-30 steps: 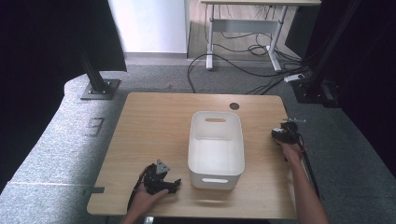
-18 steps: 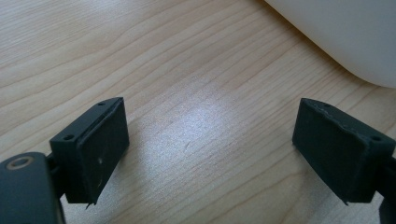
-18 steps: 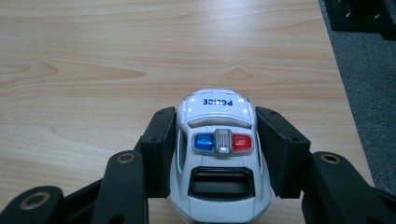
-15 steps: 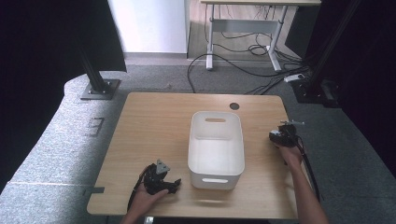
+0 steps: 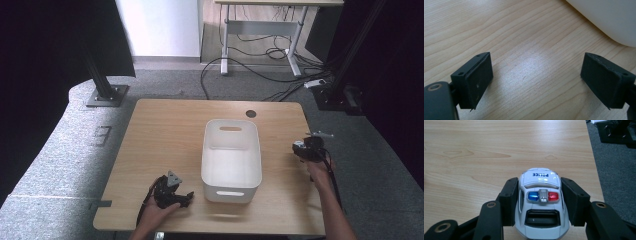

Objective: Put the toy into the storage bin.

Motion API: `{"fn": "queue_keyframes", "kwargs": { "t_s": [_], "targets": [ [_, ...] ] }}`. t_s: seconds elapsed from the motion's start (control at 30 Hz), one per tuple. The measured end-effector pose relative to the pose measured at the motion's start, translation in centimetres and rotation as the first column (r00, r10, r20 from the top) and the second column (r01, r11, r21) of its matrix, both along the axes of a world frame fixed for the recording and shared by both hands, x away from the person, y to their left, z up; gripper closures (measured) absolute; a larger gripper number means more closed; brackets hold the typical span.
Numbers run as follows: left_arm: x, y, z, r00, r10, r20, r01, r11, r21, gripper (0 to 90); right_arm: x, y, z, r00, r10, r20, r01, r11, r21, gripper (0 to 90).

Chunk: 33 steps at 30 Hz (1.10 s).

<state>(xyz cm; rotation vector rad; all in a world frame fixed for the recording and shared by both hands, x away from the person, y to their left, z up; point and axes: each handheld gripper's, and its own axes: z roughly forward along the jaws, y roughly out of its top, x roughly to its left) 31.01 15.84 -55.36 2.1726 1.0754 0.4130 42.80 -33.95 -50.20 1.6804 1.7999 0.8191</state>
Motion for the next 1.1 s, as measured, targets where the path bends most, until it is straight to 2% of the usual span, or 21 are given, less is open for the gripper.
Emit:
{"fn": "queue_keyframes", "kwargs": {
  "t_s": [0.37,0.7,1.1],
  "targets": [
    [0.0,0.0,0.0,1.0000,-0.002,-0.001,0.002,1.0000,0.004,11.0,-2.5,0.2,0.8,1.0000,0.007,0.007,-0.007,1.000,0.014,50.3],
    [0.0,0.0,0.0,1.0000,-0.001,-0.001,0.001,1.0000,0.004,11.0,-4.5,0.0,1.8,0.9998,0.000,0.021,0.000,1.000,-0.002,50.3],
    [0.0,0.0,0.0,1.0000,0.003,0.001,-0.003,1.0000,0.000,11.1,-6.8,0.2,2.5,0.9994,0.001,0.034,-0.002,1.000,0.028,50.2]
  ]
}}
